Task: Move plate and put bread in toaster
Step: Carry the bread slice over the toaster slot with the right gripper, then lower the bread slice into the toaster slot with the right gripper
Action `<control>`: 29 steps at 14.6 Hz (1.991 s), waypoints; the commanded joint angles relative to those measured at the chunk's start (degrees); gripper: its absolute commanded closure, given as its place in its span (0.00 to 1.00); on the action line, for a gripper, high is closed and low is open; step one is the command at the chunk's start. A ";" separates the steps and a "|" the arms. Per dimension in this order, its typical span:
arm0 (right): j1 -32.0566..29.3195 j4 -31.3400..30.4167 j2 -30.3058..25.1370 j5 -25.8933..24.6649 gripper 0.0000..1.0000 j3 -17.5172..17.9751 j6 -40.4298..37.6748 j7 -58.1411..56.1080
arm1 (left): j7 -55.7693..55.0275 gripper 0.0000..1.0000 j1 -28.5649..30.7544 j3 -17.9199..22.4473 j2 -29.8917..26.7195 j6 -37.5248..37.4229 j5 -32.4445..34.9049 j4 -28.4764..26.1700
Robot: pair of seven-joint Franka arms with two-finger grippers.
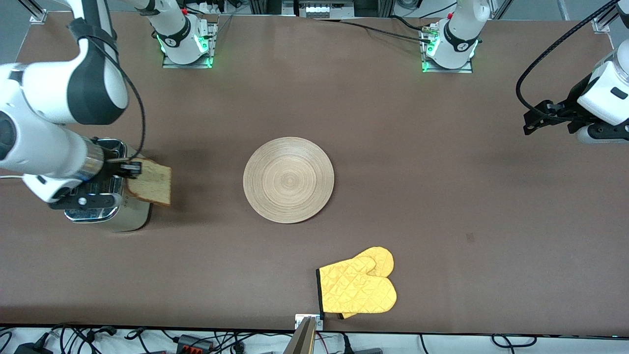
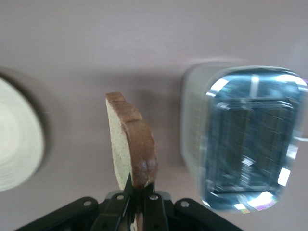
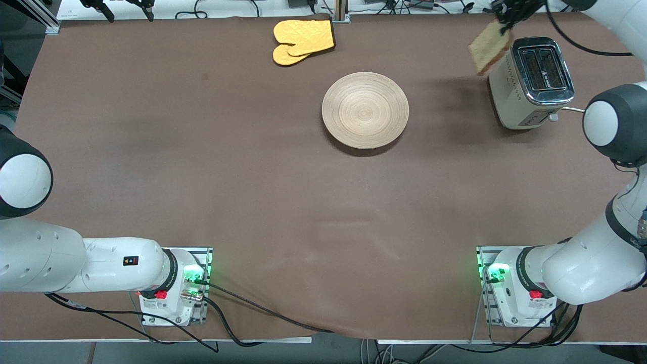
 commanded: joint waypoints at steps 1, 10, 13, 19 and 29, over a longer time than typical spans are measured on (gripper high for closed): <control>0.40 3.59 -0.97 -7.37 1.00 -0.22 -2.32 1.55 | 0.37 0.00 0.37 -0.42 -0.22 -0.68 -0.33 0.85; -0.92 1.41 0.69 -16.00 1.00 -4.44 -6.45 1.11 | 0.37 0.00 0.28 -0.42 -0.22 -0.59 -0.33 0.94; -0.74 0.09 0.96 -15.84 1.00 -4.35 -6.01 1.46 | 0.37 0.00 0.28 -0.42 -0.22 -0.59 -0.33 0.94; -0.48 -1.23 2.01 -15.75 1.00 -4.26 -4.26 1.46 | 0.37 0.00 0.28 -0.51 -0.22 -0.59 -0.33 0.94; -0.92 -3.69 2.36 -15.83 1.00 -4.26 1.80 0.85 | 0.37 0.00 0.28 -0.42 -0.22 -0.67 -0.33 0.94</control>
